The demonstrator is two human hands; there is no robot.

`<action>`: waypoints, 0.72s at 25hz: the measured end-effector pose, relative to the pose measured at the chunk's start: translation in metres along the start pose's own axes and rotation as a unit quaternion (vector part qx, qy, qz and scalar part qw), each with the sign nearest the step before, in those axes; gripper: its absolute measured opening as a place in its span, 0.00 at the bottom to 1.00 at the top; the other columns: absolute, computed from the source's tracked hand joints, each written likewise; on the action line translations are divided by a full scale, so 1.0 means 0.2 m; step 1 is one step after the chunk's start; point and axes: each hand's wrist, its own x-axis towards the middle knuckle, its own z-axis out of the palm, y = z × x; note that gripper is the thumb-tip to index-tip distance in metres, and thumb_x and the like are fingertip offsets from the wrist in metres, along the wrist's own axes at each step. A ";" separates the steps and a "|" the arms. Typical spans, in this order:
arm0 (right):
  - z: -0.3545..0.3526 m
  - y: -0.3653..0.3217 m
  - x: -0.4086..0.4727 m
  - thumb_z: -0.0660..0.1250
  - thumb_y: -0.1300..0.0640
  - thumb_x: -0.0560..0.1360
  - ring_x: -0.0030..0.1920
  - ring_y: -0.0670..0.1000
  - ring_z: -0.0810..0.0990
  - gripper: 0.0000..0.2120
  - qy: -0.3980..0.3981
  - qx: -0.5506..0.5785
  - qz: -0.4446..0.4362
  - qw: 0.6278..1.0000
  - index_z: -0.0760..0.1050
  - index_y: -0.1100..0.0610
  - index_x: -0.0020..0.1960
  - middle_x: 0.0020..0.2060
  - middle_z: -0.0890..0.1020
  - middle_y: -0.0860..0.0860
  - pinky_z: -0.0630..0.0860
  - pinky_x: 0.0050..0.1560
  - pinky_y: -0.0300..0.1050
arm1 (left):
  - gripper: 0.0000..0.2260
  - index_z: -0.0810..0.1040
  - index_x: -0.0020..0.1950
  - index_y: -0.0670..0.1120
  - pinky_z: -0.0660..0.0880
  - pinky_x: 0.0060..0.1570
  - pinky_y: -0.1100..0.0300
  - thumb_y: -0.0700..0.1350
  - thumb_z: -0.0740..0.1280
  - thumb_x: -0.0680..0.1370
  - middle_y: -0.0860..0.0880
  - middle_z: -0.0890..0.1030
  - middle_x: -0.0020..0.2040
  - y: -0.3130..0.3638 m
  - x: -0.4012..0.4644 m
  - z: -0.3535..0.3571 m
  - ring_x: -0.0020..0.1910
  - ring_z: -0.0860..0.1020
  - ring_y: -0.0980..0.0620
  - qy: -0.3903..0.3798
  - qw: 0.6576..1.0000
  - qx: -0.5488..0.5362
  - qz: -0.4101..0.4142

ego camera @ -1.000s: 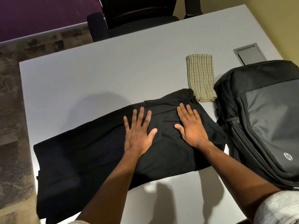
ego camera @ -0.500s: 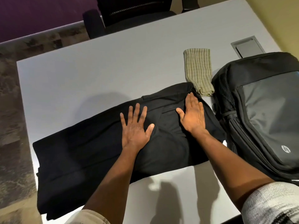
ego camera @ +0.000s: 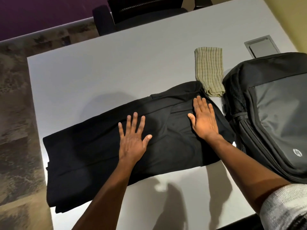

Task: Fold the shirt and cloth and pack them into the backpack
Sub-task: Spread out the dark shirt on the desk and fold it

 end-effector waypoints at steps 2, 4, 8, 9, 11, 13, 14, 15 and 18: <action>-0.03 -0.01 -0.05 0.47 0.43 0.82 0.81 0.55 0.49 0.32 0.010 0.002 -0.014 1.000 0.53 0.59 0.81 0.81 0.54 0.55 0.46 0.80 0.55 | 0.33 0.47 0.83 0.51 0.45 0.77 0.36 0.64 0.48 0.81 0.47 0.42 0.83 -0.09 -0.07 0.00 0.81 0.42 0.44 0.006 1.000 -0.003 -0.007; -0.06 -0.07 -0.16 0.51 0.45 0.82 0.80 0.56 0.52 0.31 0.024 0.011 -0.050 0.998 0.56 0.59 0.80 0.80 0.56 0.55 0.48 0.80 0.55 | 0.33 0.48 0.83 0.51 0.46 0.77 0.36 0.64 0.48 0.81 0.47 0.44 0.83 -0.20 -0.18 0.01 0.81 0.44 0.44 0.007 1.000 0.004 -0.007; -0.05 -0.24 -0.39 0.51 0.46 0.81 0.79 0.57 0.57 0.30 0.022 0.018 -0.074 0.997 0.59 0.60 0.79 0.79 0.60 0.56 0.53 0.79 0.56 | 0.33 0.52 0.82 0.50 0.49 0.77 0.36 0.64 0.48 0.81 0.46 0.48 0.83 -0.42 -0.47 0.01 0.81 0.48 0.43 -0.006 1.000 0.026 -0.015; -0.04 -0.29 -0.43 0.51 0.46 0.81 0.79 0.57 0.57 0.30 0.015 0.022 -0.074 0.997 0.59 0.60 0.79 0.79 0.60 0.56 0.53 0.79 0.56 | 0.33 0.53 0.82 0.50 0.50 0.76 0.36 0.64 0.48 0.80 0.46 0.49 0.83 -0.47 -0.54 0.01 0.81 0.48 0.43 -0.009 0.999 0.027 -0.023; -0.03 -0.41 -0.48 0.51 0.46 0.81 0.79 0.57 0.57 0.31 0.004 0.030 -0.079 0.996 0.59 0.60 0.79 0.79 0.60 0.56 0.54 0.79 0.56 | 0.32 0.55 0.82 0.51 0.50 0.76 0.35 0.63 0.48 0.81 0.45 0.51 0.82 -0.56 -0.66 -0.01 0.81 0.49 0.42 -0.014 0.998 0.030 -0.044; -0.03 -0.56 -0.52 0.51 0.46 0.81 0.79 0.56 0.56 0.31 -0.001 0.029 -0.094 0.995 0.58 0.59 0.80 0.79 0.60 0.55 0.54 0.79 0.55 | 0.31 0.55 0.82 0.51 0.50 0.76 0.35 0.62 0.47 0.81 0.45 0.51 0.82 -0.65 -0.77 -0.03 0.81 0.49 0.42 -0.008 0.997 0.030 -0.075; -0.02 -0.64 -0.53 0.52 0.46 0.82 0.80 0.56 0.56 0.30 -0.005 0.029 -0.102 0.994 0.57 0.59 0.80 0.80 0.59 0.55 0.54 0.79 0.55 | 0.30 0.55 0.82 0.51 0.50 0.76 0.35 0.62 0.47 0.82 0.45 0.51 0.82 -0.70 -0.81 -0.05 0.81 0.49 0.42 -0.004 0.995 0.026 -0.093; -0.02 -0.72 -0.54 0.54 0.47 0.82 0.80 0.56 0.55 0.30 -0.011 0.031 -0.108 0.994 0.57 0.59 0.80 0.80 0.58 0.54 0.53 0.79 0.55 | 0.30 0.54 0.82 0.51 0.49 0.77 0.36 0.62 0.47 0.82 0.45 0.52 0.82 -0.75 -0.84 -0.07 0.81 0.49 0.42 0.002 0.993 0.020 -0.116; 0.00 -0.97 -0.56 0.59 0.50 0.82 0.80 0.55 0.54 0.30 -0.030 0.043 -0.133 0.990 0.55 0.58 0.81 0.80 0.56 0.54 0.50 0.80 0.52 | 0.31 0.56 0.81 0.48 0.49 0.77 0.37 0.61 0.49 0.82 0.43 0.56 0.81 -0.88 -0.90 -0.11 0.81 0.52 0.40 0.037 0.974 -0.013 -0.223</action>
